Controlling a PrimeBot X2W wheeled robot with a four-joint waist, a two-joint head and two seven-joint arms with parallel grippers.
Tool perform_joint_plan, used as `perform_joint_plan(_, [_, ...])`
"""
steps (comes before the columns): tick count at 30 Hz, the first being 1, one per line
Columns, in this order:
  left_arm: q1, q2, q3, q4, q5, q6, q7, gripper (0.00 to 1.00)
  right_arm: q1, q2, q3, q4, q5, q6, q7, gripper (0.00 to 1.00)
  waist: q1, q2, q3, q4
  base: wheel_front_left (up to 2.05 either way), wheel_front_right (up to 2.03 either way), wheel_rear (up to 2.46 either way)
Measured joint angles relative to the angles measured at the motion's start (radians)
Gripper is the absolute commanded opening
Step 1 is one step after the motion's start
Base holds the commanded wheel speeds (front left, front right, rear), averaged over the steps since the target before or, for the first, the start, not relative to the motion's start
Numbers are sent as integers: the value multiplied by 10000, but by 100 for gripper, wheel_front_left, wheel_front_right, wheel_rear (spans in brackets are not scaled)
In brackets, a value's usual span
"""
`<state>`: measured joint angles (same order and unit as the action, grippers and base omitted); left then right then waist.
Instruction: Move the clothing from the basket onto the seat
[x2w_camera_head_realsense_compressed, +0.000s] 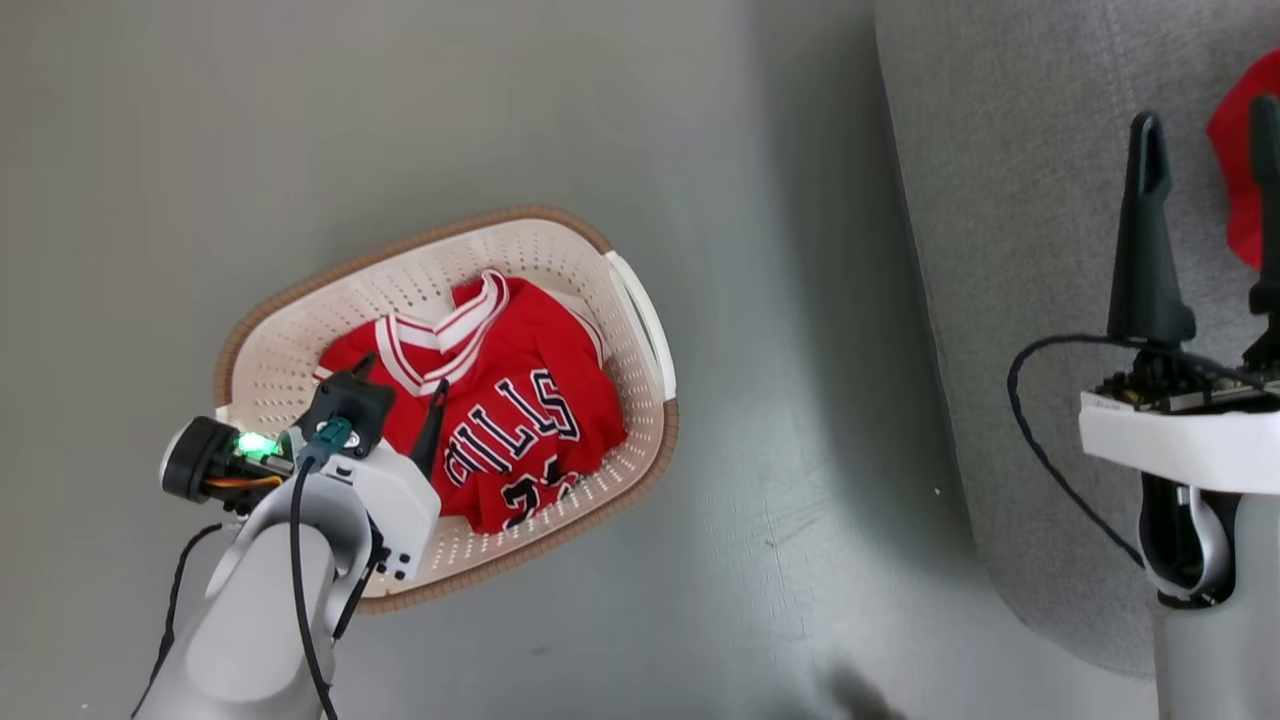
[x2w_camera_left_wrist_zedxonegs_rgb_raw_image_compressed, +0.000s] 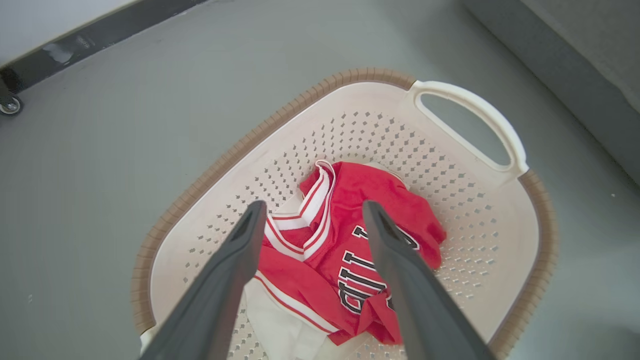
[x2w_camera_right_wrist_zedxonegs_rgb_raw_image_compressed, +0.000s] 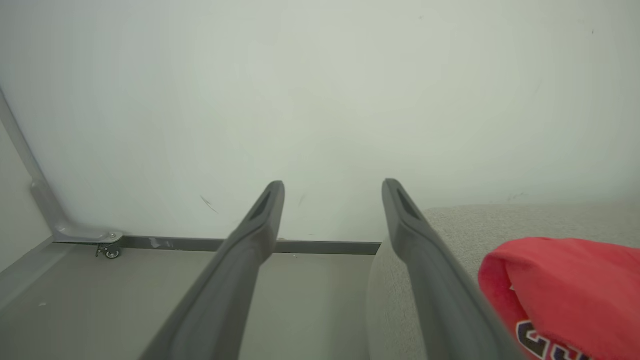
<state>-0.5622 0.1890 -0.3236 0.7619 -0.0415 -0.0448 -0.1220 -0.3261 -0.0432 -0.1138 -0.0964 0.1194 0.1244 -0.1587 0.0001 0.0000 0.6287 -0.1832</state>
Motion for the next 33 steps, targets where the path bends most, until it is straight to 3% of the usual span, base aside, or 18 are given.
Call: perform_joint_plan(33, [-2241,232,479,1801,-48,362,531,100,-3026,-54,368,-543,-6,2,-82,100,0,0,2572,-357,0,0,0])
